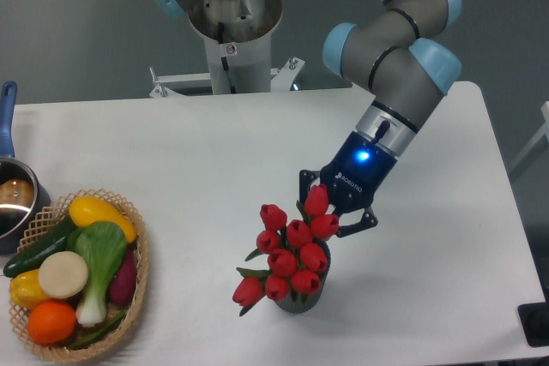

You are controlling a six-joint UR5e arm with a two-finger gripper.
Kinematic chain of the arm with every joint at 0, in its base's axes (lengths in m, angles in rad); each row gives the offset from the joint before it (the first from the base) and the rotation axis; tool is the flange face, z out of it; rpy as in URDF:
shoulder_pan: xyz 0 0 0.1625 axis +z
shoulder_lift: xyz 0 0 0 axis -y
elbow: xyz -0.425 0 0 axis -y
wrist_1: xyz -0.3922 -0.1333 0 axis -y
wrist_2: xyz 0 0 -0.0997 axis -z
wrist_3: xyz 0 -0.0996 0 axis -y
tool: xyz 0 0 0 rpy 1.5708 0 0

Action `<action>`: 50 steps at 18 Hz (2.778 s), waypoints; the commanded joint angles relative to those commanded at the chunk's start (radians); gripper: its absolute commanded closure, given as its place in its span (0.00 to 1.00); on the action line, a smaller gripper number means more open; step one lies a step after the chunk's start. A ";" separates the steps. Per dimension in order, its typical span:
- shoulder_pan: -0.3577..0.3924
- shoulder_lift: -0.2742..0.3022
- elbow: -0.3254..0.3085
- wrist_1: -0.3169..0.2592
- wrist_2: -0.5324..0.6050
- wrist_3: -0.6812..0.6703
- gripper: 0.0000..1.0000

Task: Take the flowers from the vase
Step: 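Lower the gripper and close it around the tulip stems, then lift the gripped tulips up out of the black vase, then carry the tulip bunch away from the vase toward the table edge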

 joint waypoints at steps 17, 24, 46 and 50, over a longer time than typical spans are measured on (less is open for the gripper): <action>0.071 0.018 0.210 -0.002 -0.074 -0.227 1.00; 0.068 0.011 0.239 -0.002 -0.087 -0.282 1.00; 0.196 -0.001 0.290 -0.008 0.253 -0.112 1.00; 0.219 -0.001 0.279 -0.032 0.457 -0.022 1.00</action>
